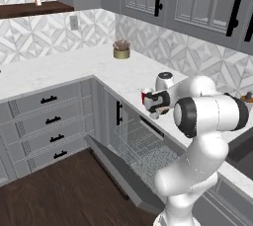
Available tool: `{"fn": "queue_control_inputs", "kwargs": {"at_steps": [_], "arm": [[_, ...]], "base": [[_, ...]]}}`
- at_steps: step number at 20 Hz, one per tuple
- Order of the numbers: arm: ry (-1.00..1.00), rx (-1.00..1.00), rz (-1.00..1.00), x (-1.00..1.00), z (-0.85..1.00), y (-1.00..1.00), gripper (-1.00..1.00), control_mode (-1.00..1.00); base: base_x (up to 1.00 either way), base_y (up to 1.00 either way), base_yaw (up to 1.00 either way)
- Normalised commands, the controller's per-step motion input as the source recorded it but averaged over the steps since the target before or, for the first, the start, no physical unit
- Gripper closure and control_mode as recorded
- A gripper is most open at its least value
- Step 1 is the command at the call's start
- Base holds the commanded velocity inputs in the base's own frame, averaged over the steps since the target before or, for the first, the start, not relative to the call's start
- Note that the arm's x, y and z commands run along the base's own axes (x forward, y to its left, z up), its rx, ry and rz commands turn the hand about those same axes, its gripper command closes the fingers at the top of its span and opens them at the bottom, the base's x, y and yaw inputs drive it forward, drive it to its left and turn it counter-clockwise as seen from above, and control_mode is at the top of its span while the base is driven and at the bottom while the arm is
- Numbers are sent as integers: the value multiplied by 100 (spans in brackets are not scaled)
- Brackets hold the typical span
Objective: Pick up the cup and bowl from the counter, place them in the dishwasher, and close the dishwasher door.
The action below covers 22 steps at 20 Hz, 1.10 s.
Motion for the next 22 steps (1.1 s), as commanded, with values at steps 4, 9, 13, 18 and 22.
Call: {"fn": "queue_control_inputs", "kwargs": {"at_steps": [4,9,13,18,22], "arm": [[0,0,0,64,-24,0,-100,-100],[0,0,0,66,-25,0,-100,-100],[3,0,0,61,-34,-1,-100,-100],[1,0,0,44,-39,-14,-100,-100],[0,0,0,21,-40,-16,100,-100]], "base": [[0,0,0],[0,0,0],[0,0,0],[0,0,0],[0,0,0]]}}
